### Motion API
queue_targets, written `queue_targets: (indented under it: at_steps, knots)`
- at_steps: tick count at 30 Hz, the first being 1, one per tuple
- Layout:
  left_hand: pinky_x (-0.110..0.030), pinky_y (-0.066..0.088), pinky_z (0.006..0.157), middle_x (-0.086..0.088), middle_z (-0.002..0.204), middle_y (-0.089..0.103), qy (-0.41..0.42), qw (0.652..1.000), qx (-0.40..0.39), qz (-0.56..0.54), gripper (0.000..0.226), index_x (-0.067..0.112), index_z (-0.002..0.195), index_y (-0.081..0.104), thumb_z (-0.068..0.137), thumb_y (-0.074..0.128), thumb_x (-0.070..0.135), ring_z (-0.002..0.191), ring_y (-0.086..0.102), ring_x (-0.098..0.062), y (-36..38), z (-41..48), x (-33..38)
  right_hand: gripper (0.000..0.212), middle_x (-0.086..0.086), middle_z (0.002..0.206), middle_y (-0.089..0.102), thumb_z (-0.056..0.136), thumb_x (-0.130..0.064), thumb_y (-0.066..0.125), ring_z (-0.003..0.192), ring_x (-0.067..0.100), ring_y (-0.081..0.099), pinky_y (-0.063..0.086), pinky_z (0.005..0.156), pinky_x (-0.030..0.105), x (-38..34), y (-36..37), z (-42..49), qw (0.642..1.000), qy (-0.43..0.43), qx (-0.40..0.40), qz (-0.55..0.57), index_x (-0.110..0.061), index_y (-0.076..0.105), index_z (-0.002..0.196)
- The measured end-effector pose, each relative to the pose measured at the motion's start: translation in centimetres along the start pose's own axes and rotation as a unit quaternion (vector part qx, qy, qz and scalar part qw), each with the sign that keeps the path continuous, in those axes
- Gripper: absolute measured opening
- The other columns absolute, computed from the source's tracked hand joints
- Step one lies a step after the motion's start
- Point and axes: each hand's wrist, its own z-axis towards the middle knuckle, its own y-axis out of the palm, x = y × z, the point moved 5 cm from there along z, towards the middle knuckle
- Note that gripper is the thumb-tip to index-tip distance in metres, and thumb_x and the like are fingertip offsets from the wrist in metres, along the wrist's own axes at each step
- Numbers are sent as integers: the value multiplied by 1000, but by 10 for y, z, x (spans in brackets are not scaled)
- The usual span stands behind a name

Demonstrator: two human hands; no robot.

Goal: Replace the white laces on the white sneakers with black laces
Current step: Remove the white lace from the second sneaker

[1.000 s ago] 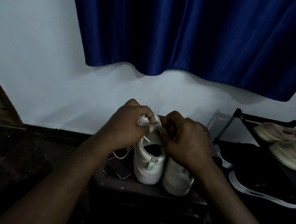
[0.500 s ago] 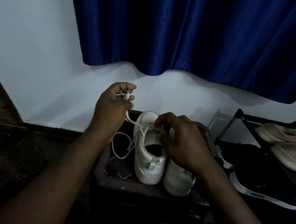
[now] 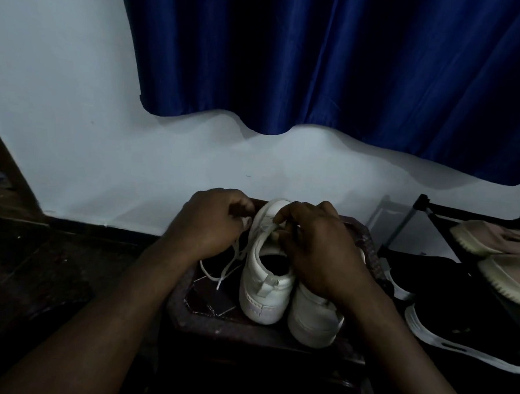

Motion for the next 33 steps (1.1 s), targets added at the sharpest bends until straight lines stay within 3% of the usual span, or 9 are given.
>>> queue_targets:
  at_steps: [5, 9, 15, 18, 20, 23, 26, 30, 33]
  knots:
    - [-31, 56, 79, 7, 86, 75, 30, 987, -74, -137, 24, 37, 105, 73, 84, 82, 29, 78, 71, -6, 1, -6, 22, 21, -14, 85, 59, 88, -20, 67, 99, 17, 51, 51, 75, 41, 0, -3, 0, 1000, 18, 21, -1, -28, 63, 107]
    - [-20, 45, 66, 8, 76, 72, 45, 995, -63, -61, 33, 34, 109, 70, 80, 79, 22, 68, 65, 1, 12, -11, 26, 21, -17, 81, 57, 83, -18, 72, 94, 19, 52, 50, 72, 40, 2, -3, 0, 999, 25, 42, -20, -27, 64, 100]
    - [-28, 52, 73, 10, 69, 69, 58, 998, -19, 1, 31, 33, 106, 65, 78, 76, 27, 72, 65, -4, 13, -13, 32, 19, -8, 81, 64, 82, -11, 66, 85, 22, 53, 45, 74, 38, 10, -1, 1, 995, 34, 76, -55, -29, 68, 87]
    - [-32, 54, 79, 12, 70, 70, 47, 999, -19, 0, 28, 34, 104, 65, 78, 75, 27, 76, 66, -4, 10, -11, 30, 16, -3, 86, 68, 93, -9, 65, 81, 17, 57, 45, 70, 32, 23, -10, 1, 978, 108, 111, 141, -24, 66, 87]
    - [-34, 55, 81, 14, 72, 71, 28, 999, -26, -13, 28, 35, 103, 65, 79, 76, 28, 81, 67, -4, 9, -10, 26, 15, 4, 90, 71, 100, -12, 60, 78, 18, 62, 48, 73, 32, 25, -9, 2, 928, 144, 91, 332, -21, 64, 89]
    - [-35, 55, 83, 17, 75, 72, 14, 999, -30, -25, 28, 35, 104, 66, 79, 75, 27, 82, 67, -3, 9, -9, 22, 17, -2, 81, 70, 104, -6, 56, 75, 11, 64, 50, 71, 27, 21, -8, 2, 901, 147, 64, 403, -18, 64, 95]
    - [-39, 61, 78, 15, 76, 73, -1, 998, -35, -61, 27, 34, 101, 67, 79, 74, 21, 73, 68, -4, 8, -6, 18, 15, -7, 68, 64, 103, -16, 61, 56, 6, 55, 44, 56, 25, 18, -11, -1, 944, 150, 67, 286, -28, 68, 102]
    - [-35, 63, 60, -2, 81, 73, -37, 990, -52, -129, 26, 29, 100, 70, 82, 73, 10, 70, 72, -16, 6, -6, 14, 17, -2, 74, 70, 88, -54, 71, 74, 15, 67, 52, 67, 31, 7, -8, 0, 995, 86, 49, -4, -41, 76, 98]
    - [-37, 64, 60, -9, 83, 72, -48, 984, -63, -156, 24, 23, 99, 71, 83, 70, 4, 74, 74, -25, 7, -6, 12, 7, 3, 78, 70, 89, -38, 76, 79, 26, 66, 54, 70, 38, 3, -5, 2, 996, 52, 62, -49, -33, 79, 92]
